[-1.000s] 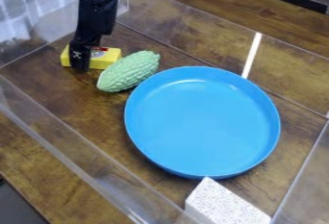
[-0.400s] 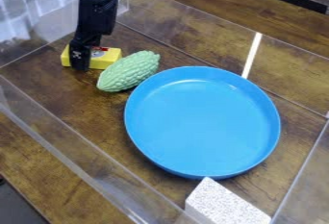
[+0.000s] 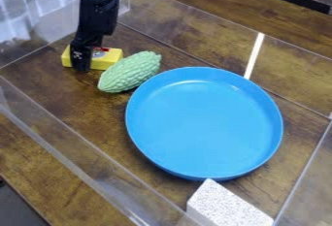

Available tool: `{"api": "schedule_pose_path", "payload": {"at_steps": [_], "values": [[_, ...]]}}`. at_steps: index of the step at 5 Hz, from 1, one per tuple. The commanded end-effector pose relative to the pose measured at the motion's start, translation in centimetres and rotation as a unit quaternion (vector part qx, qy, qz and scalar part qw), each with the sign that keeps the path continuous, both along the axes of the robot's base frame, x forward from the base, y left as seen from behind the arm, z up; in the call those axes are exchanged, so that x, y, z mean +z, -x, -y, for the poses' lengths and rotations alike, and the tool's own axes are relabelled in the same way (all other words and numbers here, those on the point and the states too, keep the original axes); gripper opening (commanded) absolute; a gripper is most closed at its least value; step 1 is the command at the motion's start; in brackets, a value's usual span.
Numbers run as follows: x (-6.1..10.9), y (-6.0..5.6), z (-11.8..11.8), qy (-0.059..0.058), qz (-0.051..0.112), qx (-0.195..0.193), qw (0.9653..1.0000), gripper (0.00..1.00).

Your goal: Put the yellow block in the blue tray

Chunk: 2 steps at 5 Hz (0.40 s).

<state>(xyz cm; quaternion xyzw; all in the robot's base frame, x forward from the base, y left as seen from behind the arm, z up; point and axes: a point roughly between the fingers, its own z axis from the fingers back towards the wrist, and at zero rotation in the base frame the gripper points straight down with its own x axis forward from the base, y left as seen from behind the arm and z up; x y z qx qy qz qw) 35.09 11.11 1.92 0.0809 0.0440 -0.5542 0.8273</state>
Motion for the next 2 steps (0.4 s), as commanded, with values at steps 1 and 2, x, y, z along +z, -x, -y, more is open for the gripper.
{"api": "schedule_pose_path", "payload": {"at_steps": [1, 2], "values": [[1.51, -1.01, 0.86, -0.003, 0.031, -0.013, 0.9994, 1.00], [1.44, -1.20, 0.82, 0.000, 0.035, -0.013, 0.9993, 0.00]]}}
